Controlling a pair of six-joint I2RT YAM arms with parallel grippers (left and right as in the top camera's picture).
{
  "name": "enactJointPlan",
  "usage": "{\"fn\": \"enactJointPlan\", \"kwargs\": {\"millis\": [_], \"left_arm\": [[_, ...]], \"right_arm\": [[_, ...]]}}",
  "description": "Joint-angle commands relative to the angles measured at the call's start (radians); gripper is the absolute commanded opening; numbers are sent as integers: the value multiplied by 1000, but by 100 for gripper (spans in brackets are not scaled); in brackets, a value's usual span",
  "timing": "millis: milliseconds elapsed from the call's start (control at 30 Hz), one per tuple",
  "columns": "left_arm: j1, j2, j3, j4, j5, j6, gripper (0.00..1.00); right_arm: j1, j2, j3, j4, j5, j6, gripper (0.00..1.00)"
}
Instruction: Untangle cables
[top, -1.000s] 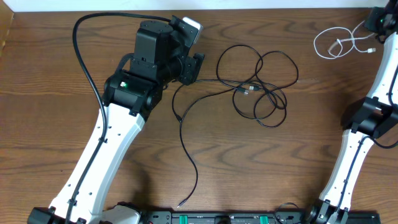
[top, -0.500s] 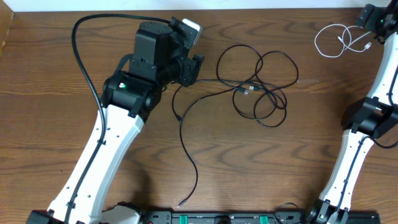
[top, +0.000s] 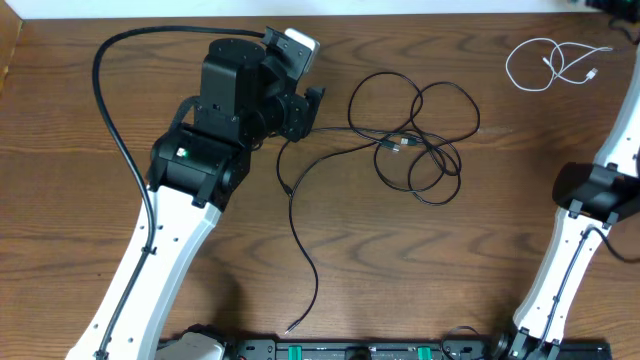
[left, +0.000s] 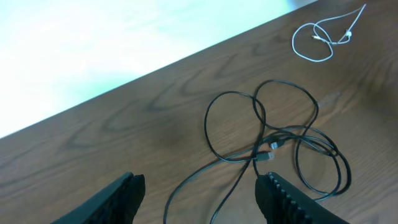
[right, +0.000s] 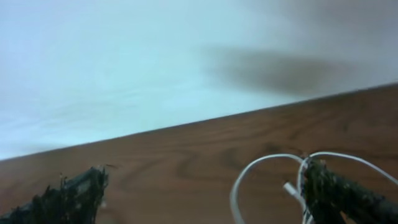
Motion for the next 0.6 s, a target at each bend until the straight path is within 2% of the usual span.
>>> {"fn": "enactJointPlan", "kwargs": {"millis": [0, 233, 433, 567], "left_arm": [[3, -19, 5, 34, -3, 23, 62], [3, -29, 5, 59, -113, 60, 66], [3, -37, 5, 66, -138, 92, 65], [3, -45, 5, 70, -146, 104, 66]], "right_arm": [[56, -145, 10, -73, 52, -10, 99], [190, -315, 10, -349, 247, 4, 99], [285, -374, 10, -539, 367, 120, 99], [348, -373, -11, -545, 356, 134, 99]]}}
